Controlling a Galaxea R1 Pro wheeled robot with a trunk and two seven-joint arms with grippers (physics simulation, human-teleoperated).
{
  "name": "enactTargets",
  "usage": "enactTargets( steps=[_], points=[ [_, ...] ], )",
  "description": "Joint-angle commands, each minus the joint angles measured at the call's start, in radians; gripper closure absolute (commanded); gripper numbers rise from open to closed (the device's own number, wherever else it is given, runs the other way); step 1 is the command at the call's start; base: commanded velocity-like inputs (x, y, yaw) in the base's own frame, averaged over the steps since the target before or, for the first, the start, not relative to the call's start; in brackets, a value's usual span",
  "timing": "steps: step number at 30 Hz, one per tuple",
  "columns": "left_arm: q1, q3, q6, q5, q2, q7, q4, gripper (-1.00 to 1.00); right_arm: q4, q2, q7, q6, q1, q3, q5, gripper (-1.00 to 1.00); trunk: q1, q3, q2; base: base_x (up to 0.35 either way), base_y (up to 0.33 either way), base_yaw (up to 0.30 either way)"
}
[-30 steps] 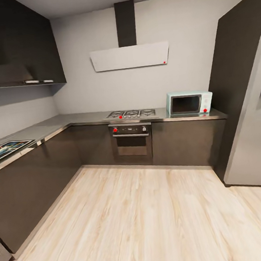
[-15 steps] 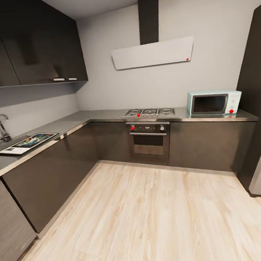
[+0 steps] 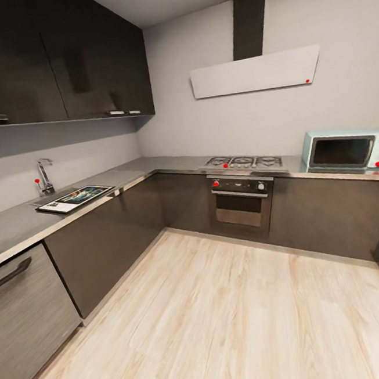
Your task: Pick up the poster from the kitchen countertop and hang it on one of the wall nails in the kitchen.
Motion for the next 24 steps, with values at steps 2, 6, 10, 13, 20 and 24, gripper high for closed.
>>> enactTargets(
  steps=[2,6,10,13,20,24],
  points=[
    [0.0,0.001,-0.002,0.0,0.0,0.0,-0.001,-1.0,0.02,-0.001,0.0,-0.003,0.0,0.001,0.0,-1.0,0.0,-0.001,0.0,0.0,0.0,0.1],
    [0.0,0.001,-0.002,0.0,0.0,0.0,-0.001,-1.0,0.086,-0.002,0.002,-0.004,0.0,0.006,0.013,-1.0,0.0,-0.001,0.0,0.132,-0.086,0.02],
    [0.0,0.001,-0.002,0.0,0.0,0.0,-0.001,-1.0,0.097,-0.002,0.002,-0.007,0.0,0.005,0.021,-1.0,0.0,-0.001,0.0,0.254,-0.144,0.004],
    [0.0,0.001,-0.002,0.0,0.0,0.0,-0.001,-1.0,0.098,0.0,0.001,-0.007,0.0,0.004,0.018,-1.0,0.0,-0.001,0.0,0.295,-0.149,0.034],
    [0.0,0.001,-0.002,0.0,0.0,0.0,-0.001,-1.0,0.099,0.001,-0.001,-0.007,0.0,0.004,0.02,-1.0,0.0,-0.001,0.0,0.306,-0.145,0.253],
    [0.0,0.001,-0.002,0.0,0.0,0.0,-0.001,-1.0,0.099,0.001,-0.001,-0.007,0.0,0.003,0.02,-1.0,0.0,-0.001,0.0,0.307,-0.145,0.285]
  ],
)
